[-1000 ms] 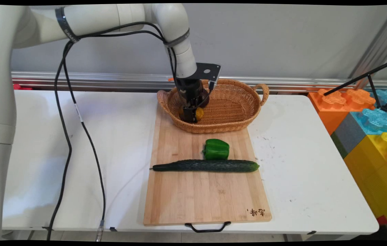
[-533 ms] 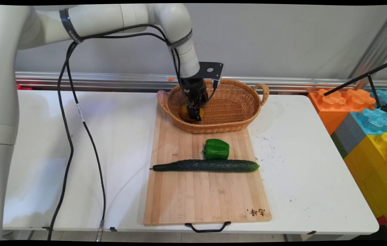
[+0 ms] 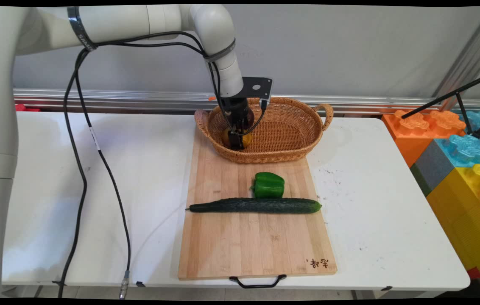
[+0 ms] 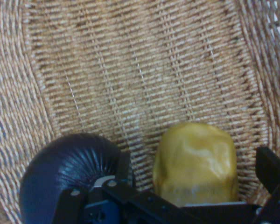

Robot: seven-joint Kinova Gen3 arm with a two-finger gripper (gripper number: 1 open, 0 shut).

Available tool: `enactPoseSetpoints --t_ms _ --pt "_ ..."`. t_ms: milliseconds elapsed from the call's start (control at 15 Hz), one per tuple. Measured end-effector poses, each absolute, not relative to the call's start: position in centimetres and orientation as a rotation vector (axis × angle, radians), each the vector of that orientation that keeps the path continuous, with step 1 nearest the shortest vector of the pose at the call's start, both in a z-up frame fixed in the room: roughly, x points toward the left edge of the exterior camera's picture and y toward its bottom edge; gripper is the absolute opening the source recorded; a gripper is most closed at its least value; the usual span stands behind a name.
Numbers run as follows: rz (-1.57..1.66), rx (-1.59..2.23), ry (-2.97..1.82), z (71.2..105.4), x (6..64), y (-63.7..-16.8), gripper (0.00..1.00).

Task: Pick up the potato from the vegetable basket, then place the picked object on the cutting board

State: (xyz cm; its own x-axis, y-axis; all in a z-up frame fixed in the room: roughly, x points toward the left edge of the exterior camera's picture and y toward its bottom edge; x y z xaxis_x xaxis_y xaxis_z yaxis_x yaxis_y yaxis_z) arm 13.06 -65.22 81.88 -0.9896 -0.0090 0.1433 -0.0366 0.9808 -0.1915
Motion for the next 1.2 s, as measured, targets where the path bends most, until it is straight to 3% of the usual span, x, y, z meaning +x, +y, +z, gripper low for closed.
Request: enactPoseSetpoints --t_ms 133,200,800,1200 --pt "0.293 0.062 -2.993 81.9 13.3 -64.9 1.00" --pt "0.293 0.073 -2.995 81.8 13.4 -64.8 0.00" --pt "0.313 0.172 -2.982 82.3 13.1 -63.4 0.00" --pt "0.479 0.349 -2.868 86.1 10.1 -60.8 0.00"
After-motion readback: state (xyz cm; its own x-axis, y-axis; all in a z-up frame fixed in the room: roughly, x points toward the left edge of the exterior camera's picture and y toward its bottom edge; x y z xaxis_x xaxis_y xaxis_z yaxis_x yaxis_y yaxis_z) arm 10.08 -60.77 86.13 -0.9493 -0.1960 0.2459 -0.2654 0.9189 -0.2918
